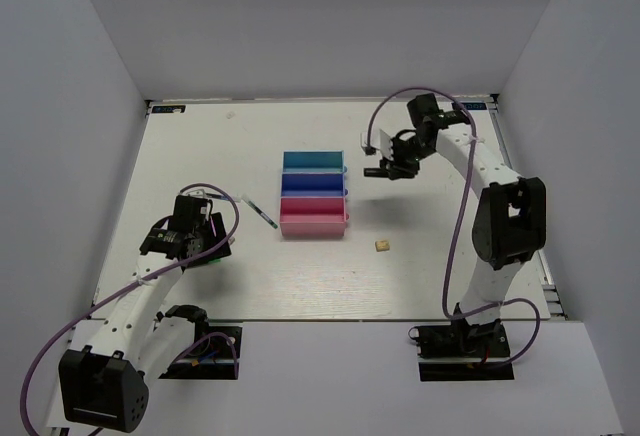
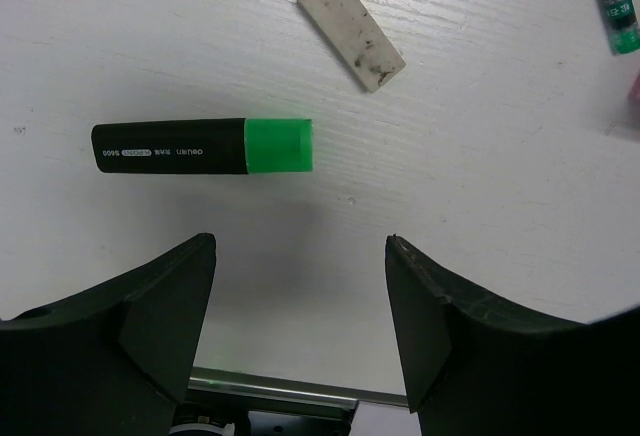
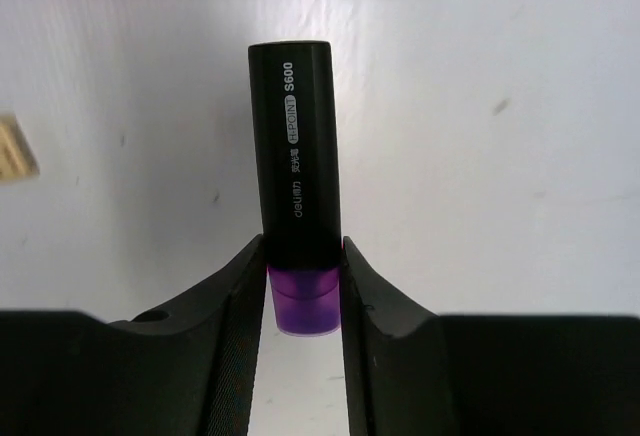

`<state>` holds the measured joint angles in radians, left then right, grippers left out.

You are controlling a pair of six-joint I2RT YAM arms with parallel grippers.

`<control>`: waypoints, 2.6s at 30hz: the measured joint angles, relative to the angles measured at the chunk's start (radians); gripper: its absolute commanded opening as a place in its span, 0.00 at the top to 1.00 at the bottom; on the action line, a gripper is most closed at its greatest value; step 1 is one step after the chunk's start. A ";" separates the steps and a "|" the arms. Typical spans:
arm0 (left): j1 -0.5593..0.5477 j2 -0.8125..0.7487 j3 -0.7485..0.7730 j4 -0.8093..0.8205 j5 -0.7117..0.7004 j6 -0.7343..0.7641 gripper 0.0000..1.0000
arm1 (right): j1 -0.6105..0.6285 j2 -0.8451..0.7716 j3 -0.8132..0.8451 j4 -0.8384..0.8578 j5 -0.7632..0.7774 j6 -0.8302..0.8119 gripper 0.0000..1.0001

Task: Sort the stationery into containers
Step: Pick up the pen from the center of the board, then place the pen in the storage box, then pick up the pen from the center of the board.

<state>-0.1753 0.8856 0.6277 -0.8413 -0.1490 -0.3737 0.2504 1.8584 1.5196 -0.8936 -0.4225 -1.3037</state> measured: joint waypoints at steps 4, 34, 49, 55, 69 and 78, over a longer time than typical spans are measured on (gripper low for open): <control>0.000 0.000 0.000 0.000 0.000 0.000 0.21 | 0.103 -0.023 0.110 0.048 -0.013 0.079 1.00; -0.002 0.004 -0.001 -0.001 0.000 0.008 0.21 | 0.416 0.315 0.343 0.420 0.366 0.247 0.56; -0.003 0.012 -0.001 -0.006 0.000 -0.154 0.77 | 0.412 0.193 0.269 0.397 0.397 0.539 1.00; -0.003 0.013 -0.001 -0.077 -0.077 -0.538 0.35 | 0.383 -0.154 0.059 0.426 0.385 0.842 0.24; 0.018 0.319 0.021 -0.093 -0.162 -1.177 0.30 | 0.260 -0.542 -0.497 0.467 0.203 1.049 0.23; 0.105 0.424 0.064 -0.092 -0.193 -1.312 0.30 | 0.183 -0.673 -0.571 0.516 0.124 1.070 0.23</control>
<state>-0.0704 1.3098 0.6914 -0.9329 -0.3420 -1.6852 0.4339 1.1851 0.9482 -0.3775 -0.2981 -0.2333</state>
